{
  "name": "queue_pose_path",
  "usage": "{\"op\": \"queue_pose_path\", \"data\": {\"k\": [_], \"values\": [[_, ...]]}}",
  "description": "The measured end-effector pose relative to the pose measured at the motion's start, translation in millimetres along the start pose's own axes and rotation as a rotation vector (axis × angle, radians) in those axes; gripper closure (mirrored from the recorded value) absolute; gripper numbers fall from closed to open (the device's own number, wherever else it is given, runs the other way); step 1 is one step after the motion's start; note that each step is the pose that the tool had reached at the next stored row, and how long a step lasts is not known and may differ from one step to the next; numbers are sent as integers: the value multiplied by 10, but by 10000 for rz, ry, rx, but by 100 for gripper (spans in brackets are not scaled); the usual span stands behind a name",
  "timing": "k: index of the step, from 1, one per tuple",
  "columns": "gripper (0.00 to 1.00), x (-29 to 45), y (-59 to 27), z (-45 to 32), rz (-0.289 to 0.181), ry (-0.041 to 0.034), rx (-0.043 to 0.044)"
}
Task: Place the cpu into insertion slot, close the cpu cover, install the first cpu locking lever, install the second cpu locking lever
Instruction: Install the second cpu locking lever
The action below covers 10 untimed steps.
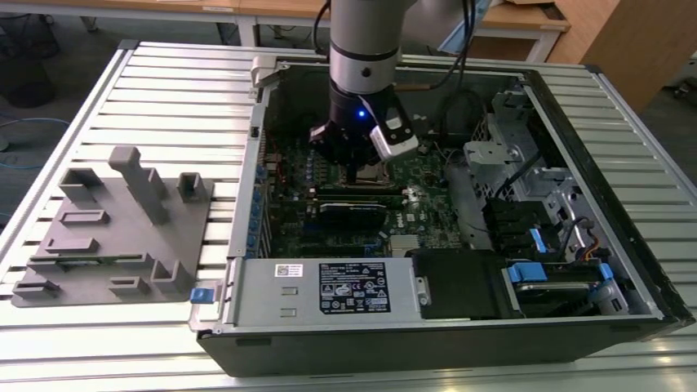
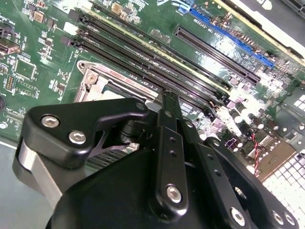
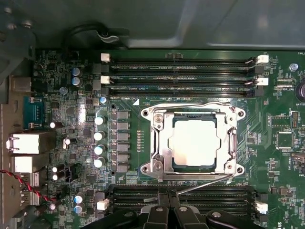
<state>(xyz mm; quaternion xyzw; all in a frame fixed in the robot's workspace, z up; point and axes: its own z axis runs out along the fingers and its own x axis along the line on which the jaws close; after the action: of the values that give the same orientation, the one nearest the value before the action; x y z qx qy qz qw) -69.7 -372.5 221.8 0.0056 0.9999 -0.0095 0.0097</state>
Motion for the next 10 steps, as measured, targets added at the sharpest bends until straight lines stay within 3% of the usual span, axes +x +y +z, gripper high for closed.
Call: {"op": "queue_pose_path", "data": {"k": [10], "values": [[89,1,0,24,9,2,14]]}}
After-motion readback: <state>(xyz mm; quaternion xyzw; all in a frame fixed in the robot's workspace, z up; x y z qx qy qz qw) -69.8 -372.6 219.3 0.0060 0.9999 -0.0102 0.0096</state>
